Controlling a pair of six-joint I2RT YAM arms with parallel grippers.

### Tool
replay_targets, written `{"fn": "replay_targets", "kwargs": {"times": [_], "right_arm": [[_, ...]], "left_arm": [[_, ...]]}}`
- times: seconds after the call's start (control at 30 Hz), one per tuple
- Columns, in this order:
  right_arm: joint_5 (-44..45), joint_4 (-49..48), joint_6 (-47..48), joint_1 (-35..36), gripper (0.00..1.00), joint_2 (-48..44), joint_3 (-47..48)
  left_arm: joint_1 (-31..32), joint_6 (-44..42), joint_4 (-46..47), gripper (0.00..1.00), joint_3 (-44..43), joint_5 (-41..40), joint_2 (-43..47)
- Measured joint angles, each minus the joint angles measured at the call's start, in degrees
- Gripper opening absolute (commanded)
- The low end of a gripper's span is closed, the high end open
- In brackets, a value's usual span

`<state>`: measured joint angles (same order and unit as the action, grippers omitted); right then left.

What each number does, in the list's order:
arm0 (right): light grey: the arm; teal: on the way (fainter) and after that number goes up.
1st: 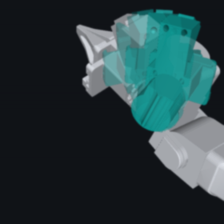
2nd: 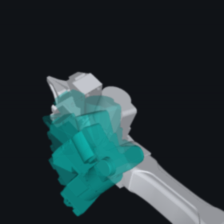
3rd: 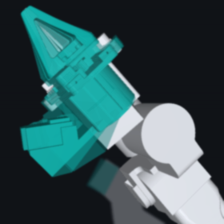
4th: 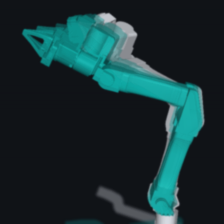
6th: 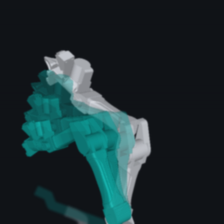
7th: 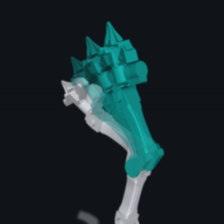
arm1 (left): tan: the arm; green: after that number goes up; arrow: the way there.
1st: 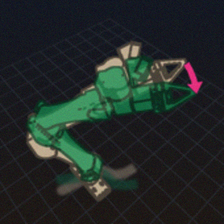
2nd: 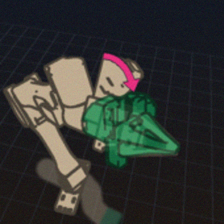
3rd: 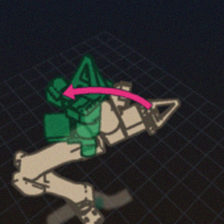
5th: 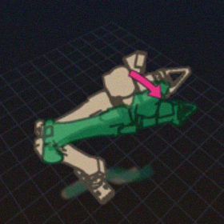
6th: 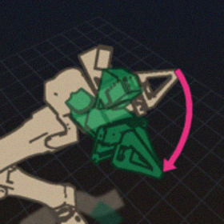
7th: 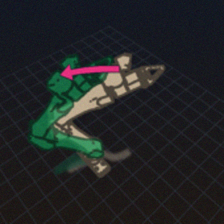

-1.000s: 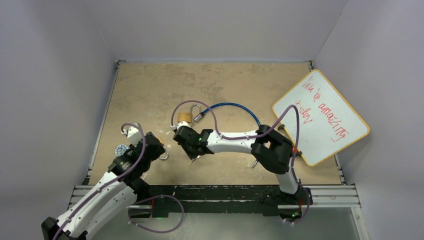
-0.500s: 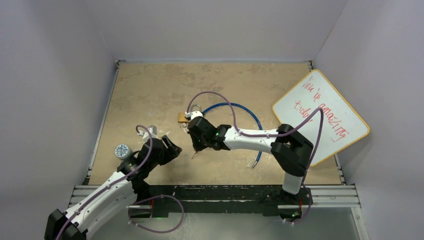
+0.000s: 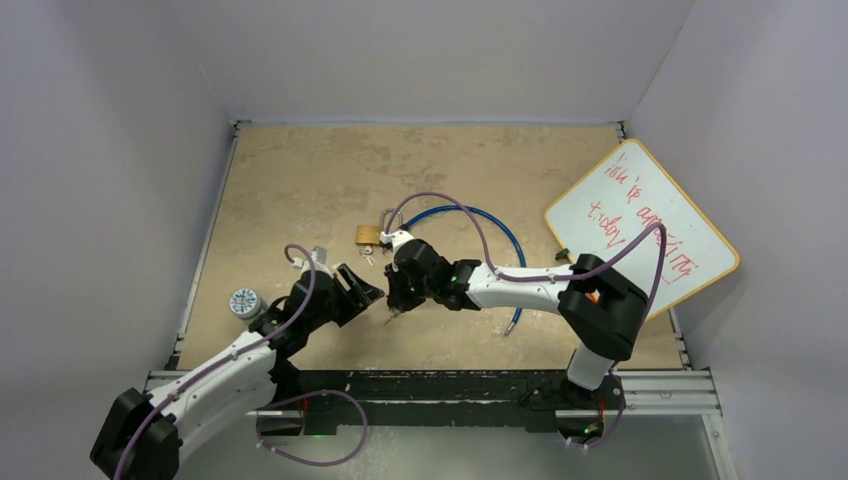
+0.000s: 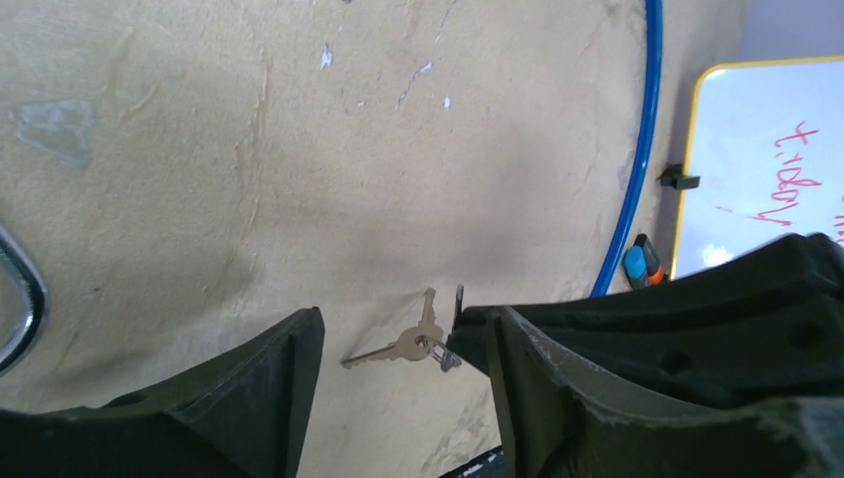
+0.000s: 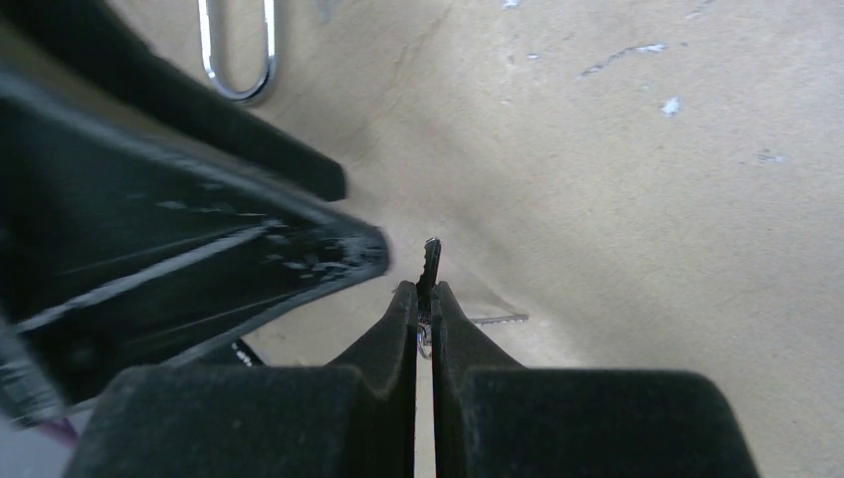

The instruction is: Unlock with the key

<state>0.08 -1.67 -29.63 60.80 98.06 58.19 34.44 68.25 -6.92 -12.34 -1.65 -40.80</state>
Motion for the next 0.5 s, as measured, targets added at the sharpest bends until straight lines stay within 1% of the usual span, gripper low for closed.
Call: {"fn": "replay_targets", "kwargs": {"times": [0.13, 0.23, 0.5], "right_arm": [[-2.29, -2.47, 0.72, 0.00, 0.00, -0.22, -0.68], [-3.15, -3.02, 1.09, 0.00, 0.00, -0.22, -1.03], [-4.44, -3.74, 1.40, 0.00, 0.00, -0.22, -1.29]], "left_arm": [[-0.46, 0.72, 5.35, 0.53, 0.00, 3.43, -6.84], [-0.85, 1.18, 8.94, 0.48, 0.00, 5.31, -9.84], [-1.05, 1.40, 12.94, 0.36, 0.04, 7.21, -11.76]]}}
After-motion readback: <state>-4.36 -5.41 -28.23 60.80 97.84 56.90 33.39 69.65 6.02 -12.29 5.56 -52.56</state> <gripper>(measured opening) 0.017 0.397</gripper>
